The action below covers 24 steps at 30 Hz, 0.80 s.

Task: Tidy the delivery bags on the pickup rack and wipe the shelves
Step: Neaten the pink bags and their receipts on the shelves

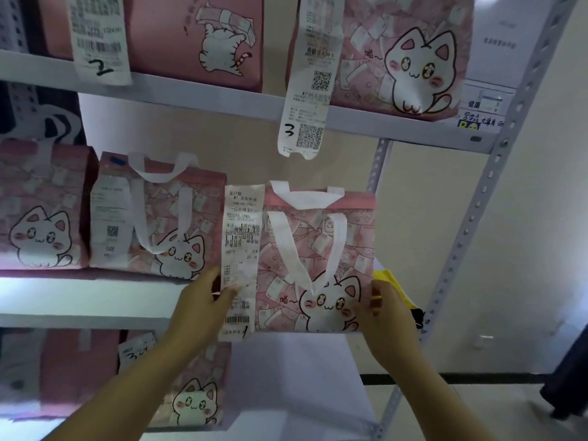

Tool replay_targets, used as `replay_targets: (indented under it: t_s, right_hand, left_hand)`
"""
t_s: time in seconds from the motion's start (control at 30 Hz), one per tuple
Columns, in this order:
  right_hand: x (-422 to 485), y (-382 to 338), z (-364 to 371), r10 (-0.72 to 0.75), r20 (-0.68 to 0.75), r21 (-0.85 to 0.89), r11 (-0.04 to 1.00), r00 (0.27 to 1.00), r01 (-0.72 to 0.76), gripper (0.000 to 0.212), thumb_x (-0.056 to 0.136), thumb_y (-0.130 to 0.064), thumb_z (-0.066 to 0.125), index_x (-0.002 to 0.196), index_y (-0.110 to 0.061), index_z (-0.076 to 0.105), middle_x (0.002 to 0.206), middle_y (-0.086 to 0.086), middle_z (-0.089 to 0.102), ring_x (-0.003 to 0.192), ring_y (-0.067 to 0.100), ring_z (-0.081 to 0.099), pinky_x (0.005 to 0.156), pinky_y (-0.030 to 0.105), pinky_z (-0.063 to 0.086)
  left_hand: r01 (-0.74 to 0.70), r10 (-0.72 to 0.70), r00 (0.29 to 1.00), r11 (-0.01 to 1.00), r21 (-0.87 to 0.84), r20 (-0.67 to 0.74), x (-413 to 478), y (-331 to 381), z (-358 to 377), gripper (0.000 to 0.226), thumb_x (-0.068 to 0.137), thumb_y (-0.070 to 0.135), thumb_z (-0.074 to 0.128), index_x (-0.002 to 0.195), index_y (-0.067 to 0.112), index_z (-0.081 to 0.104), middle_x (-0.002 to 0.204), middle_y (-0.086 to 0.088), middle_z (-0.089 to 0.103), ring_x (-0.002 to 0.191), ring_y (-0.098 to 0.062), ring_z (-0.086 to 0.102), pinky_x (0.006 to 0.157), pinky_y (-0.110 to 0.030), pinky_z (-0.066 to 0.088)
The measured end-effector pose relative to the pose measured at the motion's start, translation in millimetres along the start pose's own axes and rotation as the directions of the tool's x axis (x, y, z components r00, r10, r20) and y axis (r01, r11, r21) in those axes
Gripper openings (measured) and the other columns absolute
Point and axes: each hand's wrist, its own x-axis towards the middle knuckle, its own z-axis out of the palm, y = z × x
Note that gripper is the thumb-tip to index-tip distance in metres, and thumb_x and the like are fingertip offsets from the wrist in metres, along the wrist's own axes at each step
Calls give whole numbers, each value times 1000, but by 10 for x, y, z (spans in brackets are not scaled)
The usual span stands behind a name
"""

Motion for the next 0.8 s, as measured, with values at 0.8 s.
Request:
replay_targets:
  t_s: [0.8]
  right_hand:
    - [-851, -2404, 831, -591, -242, 128, 766, 769, 630, 33, 82, -43, 55, 98, -14, 60, 87, -13, 56, 77, -3, 49, 70, 4, 40]
  left_hand:
    - [-226, 208, 923, 974, -17, -324, -925, -83, -3054, 21, 81, 22, 60, 95, 37, 56, 89, 33, 66, 82, 9, 64, 56, -6, 48]
